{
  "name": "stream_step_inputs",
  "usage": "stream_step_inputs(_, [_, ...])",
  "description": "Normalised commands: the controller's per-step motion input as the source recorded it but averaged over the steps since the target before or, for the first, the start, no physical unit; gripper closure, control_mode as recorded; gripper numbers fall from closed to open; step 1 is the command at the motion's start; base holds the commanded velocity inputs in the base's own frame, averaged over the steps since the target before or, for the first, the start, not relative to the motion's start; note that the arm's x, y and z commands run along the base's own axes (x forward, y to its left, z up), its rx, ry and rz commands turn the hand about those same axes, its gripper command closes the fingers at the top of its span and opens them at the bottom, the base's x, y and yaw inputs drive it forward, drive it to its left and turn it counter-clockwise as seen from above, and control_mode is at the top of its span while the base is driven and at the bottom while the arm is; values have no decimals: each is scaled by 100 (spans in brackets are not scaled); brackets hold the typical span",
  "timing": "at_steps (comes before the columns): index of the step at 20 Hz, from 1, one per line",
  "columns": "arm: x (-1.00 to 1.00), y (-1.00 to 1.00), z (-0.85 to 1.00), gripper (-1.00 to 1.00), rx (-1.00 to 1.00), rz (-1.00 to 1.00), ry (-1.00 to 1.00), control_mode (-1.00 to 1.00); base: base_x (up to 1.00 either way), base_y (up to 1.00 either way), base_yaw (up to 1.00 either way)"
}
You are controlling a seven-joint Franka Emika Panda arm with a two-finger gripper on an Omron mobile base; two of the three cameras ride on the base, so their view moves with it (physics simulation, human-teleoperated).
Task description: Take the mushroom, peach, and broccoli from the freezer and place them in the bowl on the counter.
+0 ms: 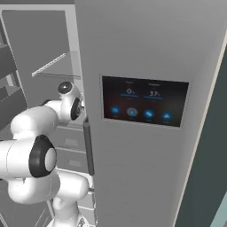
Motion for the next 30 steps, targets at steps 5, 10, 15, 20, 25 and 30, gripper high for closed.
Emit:
stream_step_inputs(5, [32,0,-10,-100,0,0,0,-100,0,0,0])
stream_step_inputs(10, [32,0,-15,-100,0,0,0,-100,0,0,0])
stream_step_inputs(15, [25,-2,-25,-100,0,0,0,-100,0,0,0])
stream_step_inputs(20, [23,-5,-27,-100,0,0,0,-100,0,0,0])
stream_step_inputs(25, [14,-9,-14,-100,0,0,1,-100,0,0,0])
stream_step_inputs(30, [0,-7,-15,-100,0,0,0,-100,0,0,0])
